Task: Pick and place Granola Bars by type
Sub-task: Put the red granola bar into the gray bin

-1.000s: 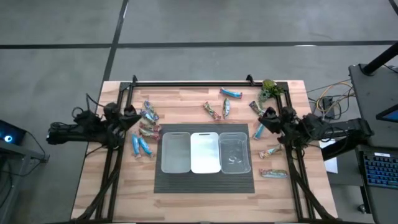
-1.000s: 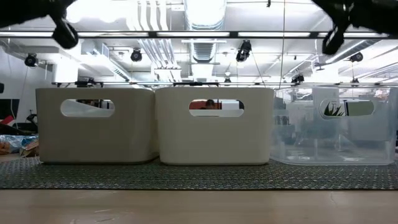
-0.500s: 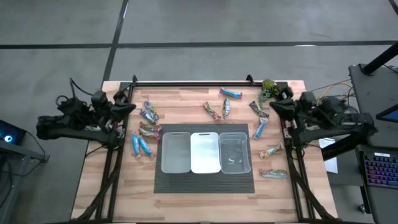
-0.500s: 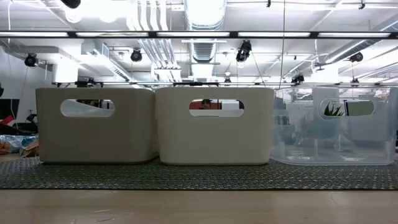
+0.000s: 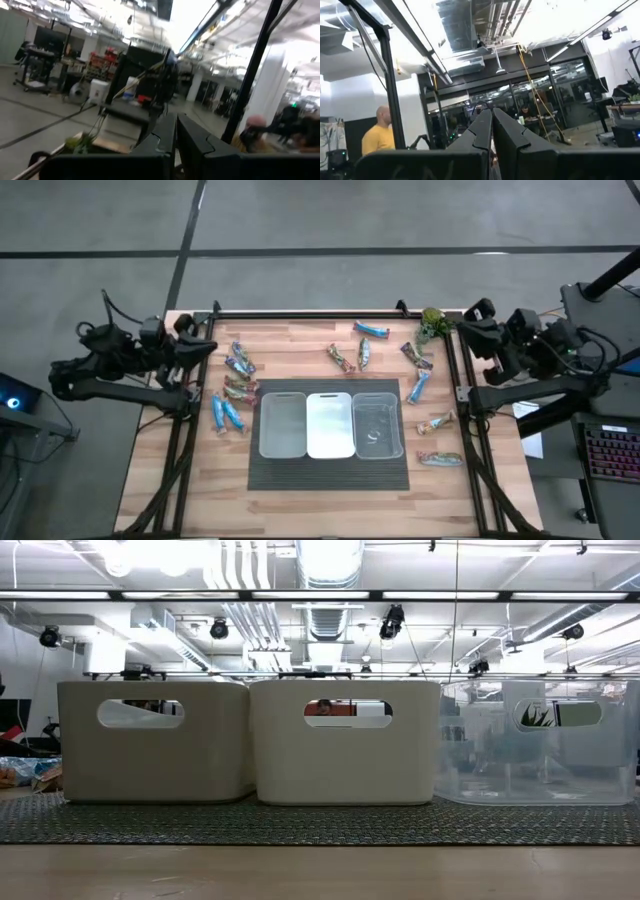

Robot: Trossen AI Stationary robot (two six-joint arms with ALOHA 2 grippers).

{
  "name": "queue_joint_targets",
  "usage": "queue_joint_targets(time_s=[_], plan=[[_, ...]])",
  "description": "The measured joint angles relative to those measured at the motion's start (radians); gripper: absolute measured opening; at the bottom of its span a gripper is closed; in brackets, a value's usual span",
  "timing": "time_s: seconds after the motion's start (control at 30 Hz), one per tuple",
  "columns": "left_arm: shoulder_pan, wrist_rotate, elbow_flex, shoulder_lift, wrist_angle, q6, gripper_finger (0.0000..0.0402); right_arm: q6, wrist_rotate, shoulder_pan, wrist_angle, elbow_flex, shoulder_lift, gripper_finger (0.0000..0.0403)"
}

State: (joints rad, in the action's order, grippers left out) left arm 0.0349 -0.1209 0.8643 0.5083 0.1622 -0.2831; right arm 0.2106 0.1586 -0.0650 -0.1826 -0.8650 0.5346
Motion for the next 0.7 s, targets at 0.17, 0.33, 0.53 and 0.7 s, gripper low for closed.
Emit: queue_joint_targets(time_s=[0.17, 0.33, 0.53, 0.7], plan=[[0.000, 0.000, -0.003, 0.019, 0.032, -0.006, 0.0000, 0.046, -0.006, 0.000, 0.018, 0.007, 0.020, 0.0008], [0.000, 0.002, -0.003, 0.041, 0.031, -0.005, 0.0000, 0.006, -0.002, 0.000, 0.061, 0.003, 0.069, 0.0008], [0.000, 0.025, 0.039, 0.065, 0.067, 0.000, 0.0000, 0.025, -0.002, 0.000, 0.150, -0.063, 0.126, 0.0008], [0.001, 0.025, 0.108, 0.079, 0.177, 0.059, 0.0000, 0.017, -0.001, 0.000, 0.362, -0.169, 0.152, 0.0008]])
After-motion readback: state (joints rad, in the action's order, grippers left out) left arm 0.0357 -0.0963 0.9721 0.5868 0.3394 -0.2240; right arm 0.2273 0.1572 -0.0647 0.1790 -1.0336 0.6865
